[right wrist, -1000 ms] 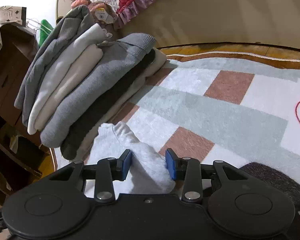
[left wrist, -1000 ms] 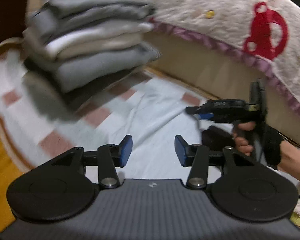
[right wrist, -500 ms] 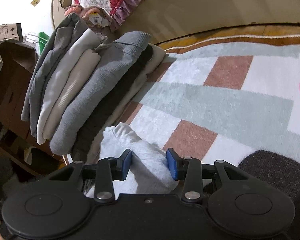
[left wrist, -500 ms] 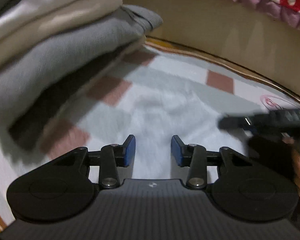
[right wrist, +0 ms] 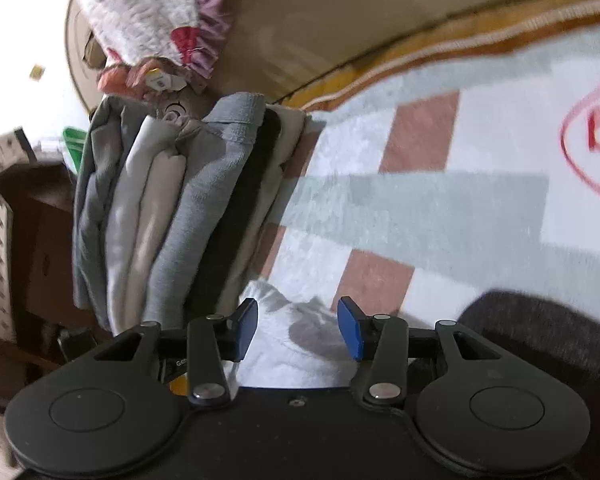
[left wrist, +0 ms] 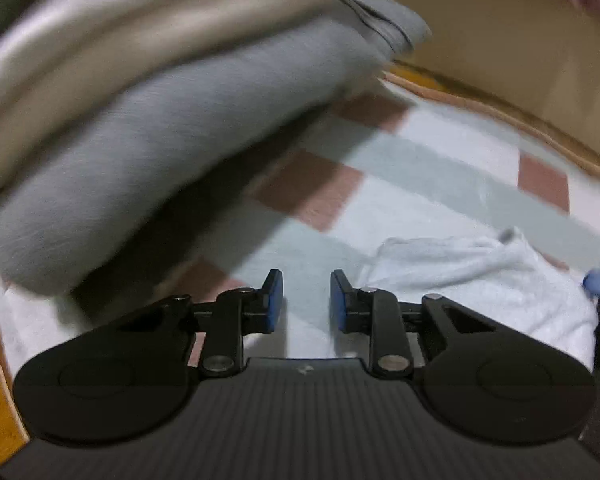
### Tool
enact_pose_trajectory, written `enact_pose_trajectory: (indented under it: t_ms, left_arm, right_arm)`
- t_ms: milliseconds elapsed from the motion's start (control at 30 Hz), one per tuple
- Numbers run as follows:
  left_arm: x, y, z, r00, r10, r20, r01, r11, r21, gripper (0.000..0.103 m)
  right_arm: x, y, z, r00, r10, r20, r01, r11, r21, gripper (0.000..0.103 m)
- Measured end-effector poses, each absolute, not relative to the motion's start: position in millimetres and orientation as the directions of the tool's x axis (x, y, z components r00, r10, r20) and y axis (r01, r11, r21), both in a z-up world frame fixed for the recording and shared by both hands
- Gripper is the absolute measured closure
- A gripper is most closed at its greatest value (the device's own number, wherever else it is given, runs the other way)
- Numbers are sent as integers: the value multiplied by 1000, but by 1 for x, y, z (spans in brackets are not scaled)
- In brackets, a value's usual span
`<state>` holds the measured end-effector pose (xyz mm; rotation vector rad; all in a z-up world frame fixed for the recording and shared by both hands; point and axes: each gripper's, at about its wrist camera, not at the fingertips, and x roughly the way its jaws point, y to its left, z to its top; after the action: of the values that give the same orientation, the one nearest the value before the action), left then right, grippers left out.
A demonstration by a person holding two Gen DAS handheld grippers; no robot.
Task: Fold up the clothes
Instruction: 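Open the left gripper and grasp the sweatshirt fold with the right gripper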
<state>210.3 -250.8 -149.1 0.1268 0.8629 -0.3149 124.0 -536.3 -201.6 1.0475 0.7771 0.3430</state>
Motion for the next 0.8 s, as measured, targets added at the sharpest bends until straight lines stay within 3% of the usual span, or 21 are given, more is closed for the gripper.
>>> enact_pose_trajectory:
  t_ms: [133, 300, 400, 533, 633, 800]
  left_arm:
    - [173, -225, -128, 624, -360, -694, 378, 916, -135, 76]
    - [145, -218, -141, 524, -459, -718, 488, 852, -189, 74]
    - [139, -220, -159, 516, -370, -773, 482, 871, -95, 75]
    - [133, -216, -171, 588, -237, -773, 448, 892, 67, 72]
    - [132, -209, -171, 569, -239, -787, 422, 906, 30, 72]
    - [117, -206, -169, 590, -196, -784, 428, 898, 98, 72]
  right_arm:
    - [126, -529, -201, 662, 596, -454, 111, 521, 846, 52]
    - [126, -515, -194, 636, 567, -523, 83, 624, 777, 51]
    - [126, -515, -195, 633, 565, -529, 80, 631, 771, 50]
    - [126, -513, -197, 621, 568, -540, 74, 644, 762, 50]
    - [127, -510, -201, 609, 577, -544, 75, 641, 764, 49]
    - [130, -506, -205, 595, 586, -551, 82, 637, 766, 46]
